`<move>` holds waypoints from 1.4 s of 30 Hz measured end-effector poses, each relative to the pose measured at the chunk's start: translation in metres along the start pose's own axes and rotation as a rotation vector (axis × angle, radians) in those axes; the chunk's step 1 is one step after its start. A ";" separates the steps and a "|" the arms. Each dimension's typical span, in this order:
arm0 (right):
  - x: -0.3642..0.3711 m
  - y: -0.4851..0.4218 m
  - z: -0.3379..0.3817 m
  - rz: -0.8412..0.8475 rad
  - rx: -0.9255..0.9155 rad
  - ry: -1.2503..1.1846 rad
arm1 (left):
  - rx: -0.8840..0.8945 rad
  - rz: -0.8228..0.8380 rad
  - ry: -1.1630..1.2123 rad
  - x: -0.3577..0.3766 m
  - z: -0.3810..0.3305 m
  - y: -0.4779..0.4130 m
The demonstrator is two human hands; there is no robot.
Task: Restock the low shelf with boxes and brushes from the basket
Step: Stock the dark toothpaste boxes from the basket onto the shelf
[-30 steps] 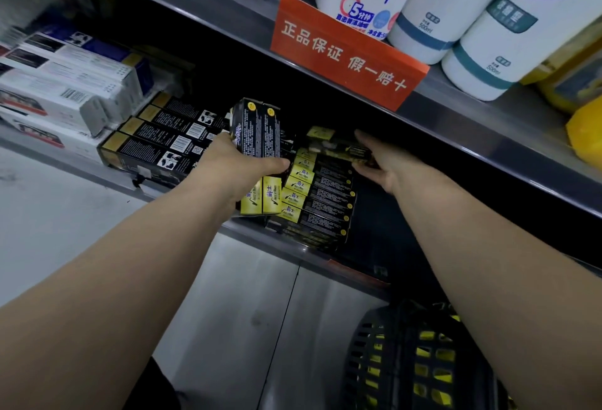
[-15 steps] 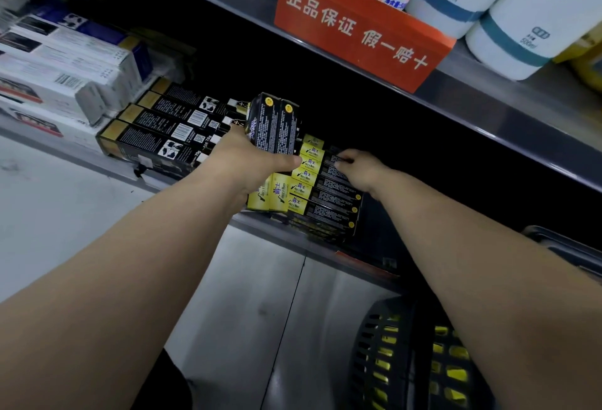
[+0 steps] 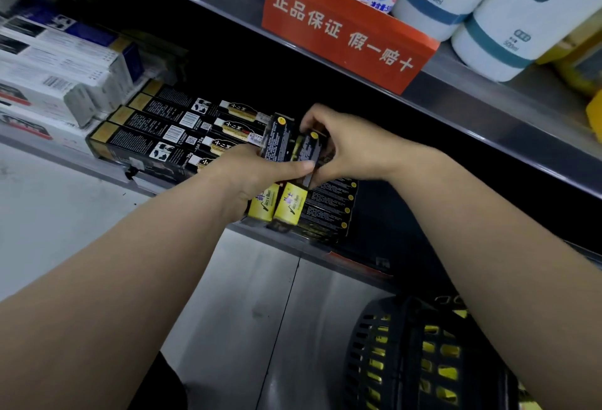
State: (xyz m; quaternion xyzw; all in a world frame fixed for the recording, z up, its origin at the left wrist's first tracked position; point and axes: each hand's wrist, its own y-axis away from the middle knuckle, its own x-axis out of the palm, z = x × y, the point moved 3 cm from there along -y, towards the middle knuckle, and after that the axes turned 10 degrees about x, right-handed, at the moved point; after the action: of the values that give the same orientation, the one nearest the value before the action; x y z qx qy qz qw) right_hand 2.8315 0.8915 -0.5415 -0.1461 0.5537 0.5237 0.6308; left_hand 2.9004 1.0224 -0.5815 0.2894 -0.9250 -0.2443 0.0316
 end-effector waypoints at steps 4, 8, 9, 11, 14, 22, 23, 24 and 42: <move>-0.001 0.005 -0.023 -0.003 -0.009 0.153 | -0.005 -0.053 -0.026 -0.004 0.004 -0.002; 0.001 0.006 -0.044 -0.008 -0.006 0.212 | 0.038 -0.136 0.030 -0.009 0.002 -0.004; 0.001 0.003 -0.049 -0.004 0.005 0.180 | 0.049 -0.155 0.047 -0.009 0.001 -0.004; 0.000 -0.005 -0.063 -0.063 0.065 0.109 | 0.065 -0.187 0.052 -0.010 0.000 -0.005; 0.001 -0.021 -0.084 -0.190 0.254 0.146 | 0.042 -0.186 0.043 -0.008 0.002 -0.007; 0.037 -0.049 -0.106 -0.014 0.457 0.109 | -0.067 -0.165 0.075 -0.006 -0.002 -0.006; 0.042 -0.050 -0.108 0.030 0.468 0.104 | -0.069 -0.163 0.081 -0.007 -0.002 -0.007; 0.045 -0.049 -0.110 0.070 0.481 0.106 | -0.068 -0.159 0.083 -0.006 -0.003 -0.007; 0.000 0.002 -0.014 -0.003 -0.070 -0.029 | 0.185 -0.086 0.004 -0.006 -0.005 -0.004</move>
State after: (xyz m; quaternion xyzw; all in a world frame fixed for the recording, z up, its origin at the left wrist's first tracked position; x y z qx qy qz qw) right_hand 2.8227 0.8815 -0.5454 -0.1614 0.5255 0.5439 0.6340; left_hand 2.9083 1.0206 -0.5788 0.3312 -0.9302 -0.1584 -0.0040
